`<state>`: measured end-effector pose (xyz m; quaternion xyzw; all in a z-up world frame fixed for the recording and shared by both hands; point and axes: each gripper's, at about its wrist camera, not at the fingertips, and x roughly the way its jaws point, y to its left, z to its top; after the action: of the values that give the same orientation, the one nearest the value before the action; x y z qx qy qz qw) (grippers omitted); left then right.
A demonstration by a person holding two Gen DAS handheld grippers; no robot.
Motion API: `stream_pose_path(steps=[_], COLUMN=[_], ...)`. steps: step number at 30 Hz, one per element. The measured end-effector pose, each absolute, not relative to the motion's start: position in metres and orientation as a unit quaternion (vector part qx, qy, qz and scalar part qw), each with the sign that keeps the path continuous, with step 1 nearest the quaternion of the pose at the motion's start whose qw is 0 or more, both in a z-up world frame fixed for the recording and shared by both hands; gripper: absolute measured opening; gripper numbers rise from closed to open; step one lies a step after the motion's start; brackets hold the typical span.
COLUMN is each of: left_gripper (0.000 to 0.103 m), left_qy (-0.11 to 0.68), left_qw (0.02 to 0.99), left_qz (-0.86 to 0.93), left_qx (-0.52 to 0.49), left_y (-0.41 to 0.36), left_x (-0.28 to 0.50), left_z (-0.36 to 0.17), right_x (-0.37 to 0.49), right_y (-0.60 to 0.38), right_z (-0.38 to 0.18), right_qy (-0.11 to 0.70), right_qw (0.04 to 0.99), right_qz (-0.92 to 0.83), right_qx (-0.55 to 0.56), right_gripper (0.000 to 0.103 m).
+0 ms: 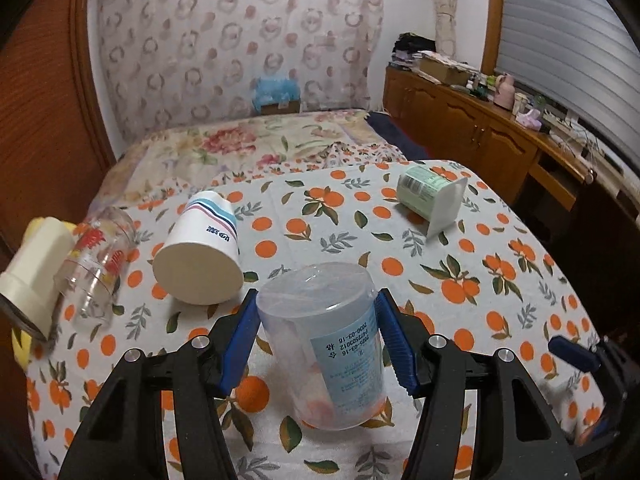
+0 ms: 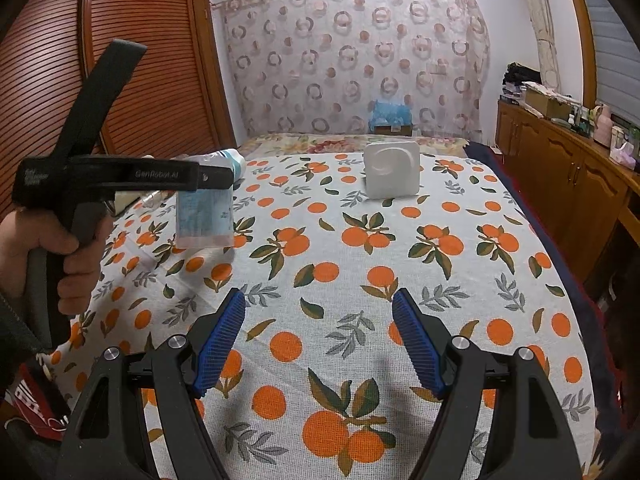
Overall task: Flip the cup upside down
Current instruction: 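Rotate the clear cup with the left gripper, rim toward the bed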
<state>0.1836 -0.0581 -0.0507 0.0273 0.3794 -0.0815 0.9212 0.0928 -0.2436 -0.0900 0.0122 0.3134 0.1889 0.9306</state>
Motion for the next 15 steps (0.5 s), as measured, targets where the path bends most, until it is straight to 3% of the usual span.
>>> stream_pose_path(steps=[15], left_gripper=[0.054], left_qy=[0.369], left_qw=[0.921], left_qz=[-0.105], left_qx=[0.061], left_y=[-0.068], left_x=[0.144], left_z=[-0.053], right_x=[0.093], right_y=[-0.244], right_z=[-0.089], right_qy=[0.312], right_qw=[0.931], right_qz=[0.189], right_qx=[0.013], right_gripper=[0.078])
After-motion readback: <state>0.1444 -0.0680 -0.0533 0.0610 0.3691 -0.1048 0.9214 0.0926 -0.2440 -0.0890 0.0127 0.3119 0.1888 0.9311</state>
